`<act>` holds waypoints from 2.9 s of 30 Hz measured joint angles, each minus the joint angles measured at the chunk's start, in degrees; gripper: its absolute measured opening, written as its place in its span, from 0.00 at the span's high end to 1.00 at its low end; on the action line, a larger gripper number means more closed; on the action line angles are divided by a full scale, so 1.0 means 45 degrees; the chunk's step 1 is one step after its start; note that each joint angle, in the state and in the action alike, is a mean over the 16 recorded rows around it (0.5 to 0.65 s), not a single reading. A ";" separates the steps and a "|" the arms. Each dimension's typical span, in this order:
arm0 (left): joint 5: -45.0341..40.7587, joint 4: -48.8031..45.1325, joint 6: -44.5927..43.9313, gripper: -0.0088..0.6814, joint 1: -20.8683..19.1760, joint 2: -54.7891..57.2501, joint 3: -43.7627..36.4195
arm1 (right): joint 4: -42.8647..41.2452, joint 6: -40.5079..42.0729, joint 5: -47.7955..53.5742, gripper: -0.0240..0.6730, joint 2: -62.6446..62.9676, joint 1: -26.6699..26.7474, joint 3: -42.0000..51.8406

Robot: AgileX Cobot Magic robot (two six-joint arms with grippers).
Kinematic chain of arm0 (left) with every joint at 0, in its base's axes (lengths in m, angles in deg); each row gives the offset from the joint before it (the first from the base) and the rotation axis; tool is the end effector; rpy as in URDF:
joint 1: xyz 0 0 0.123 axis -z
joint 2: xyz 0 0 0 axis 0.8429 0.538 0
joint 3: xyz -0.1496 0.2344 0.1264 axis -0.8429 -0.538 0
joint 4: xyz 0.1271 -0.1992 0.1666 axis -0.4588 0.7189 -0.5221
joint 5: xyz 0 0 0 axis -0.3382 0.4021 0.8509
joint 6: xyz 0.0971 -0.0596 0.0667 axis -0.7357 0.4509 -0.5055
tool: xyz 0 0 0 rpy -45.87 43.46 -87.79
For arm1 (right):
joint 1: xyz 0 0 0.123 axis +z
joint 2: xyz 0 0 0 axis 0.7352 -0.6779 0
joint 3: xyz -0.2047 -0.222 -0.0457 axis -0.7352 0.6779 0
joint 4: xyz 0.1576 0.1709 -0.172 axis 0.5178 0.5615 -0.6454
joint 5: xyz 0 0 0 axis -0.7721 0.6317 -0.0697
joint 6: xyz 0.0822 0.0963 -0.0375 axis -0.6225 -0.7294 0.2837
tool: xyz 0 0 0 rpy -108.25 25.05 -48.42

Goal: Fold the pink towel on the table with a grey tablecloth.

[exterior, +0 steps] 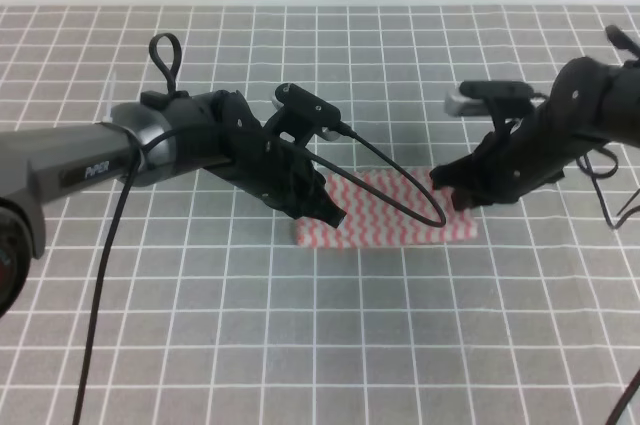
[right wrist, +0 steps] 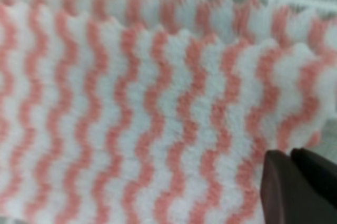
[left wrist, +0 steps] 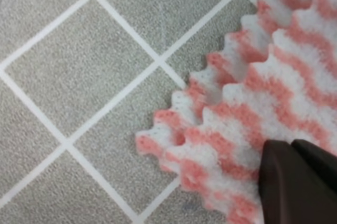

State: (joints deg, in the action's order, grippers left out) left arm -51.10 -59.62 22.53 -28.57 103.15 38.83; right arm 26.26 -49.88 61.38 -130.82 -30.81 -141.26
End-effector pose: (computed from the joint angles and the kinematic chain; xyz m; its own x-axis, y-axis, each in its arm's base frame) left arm 0.4285 -0.2688 0.1136 -0.5610 0.6236 -0.5445 0.7569 0.6527 -0.0324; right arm 0.4482 0.1630 0.1371 -0.9108 -0.1427 -0.3874 -0.2525 0.9349 0.2494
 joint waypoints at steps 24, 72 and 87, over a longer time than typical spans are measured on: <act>0.0418 -0.0174 -0.0079 0.99 -0.0139 -0.0894 0.0000 | 0.2974 0.2565 0.0268 0.98 0.0640 0.0001 -0.0048; -0.0821 -0.0046 -0.0002 0.99 -0.2044 -0.3672 0.0000 | 0.8164 0.6154 0.0630 0.99 -0.1057 0.1846 -0.1750; -0.0825 -0.0052 -0.0023 0.99 -0.2043 -0.3667 0.0001 | 0.8364 0.6153 0.0196 0.99 -0.1486 0.2181 -0.2000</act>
State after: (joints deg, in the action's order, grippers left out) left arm -54.81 -59.85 22.43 -37.76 86.65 38.83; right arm 63.90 -22.19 62.26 -137.51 -20.99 -150.26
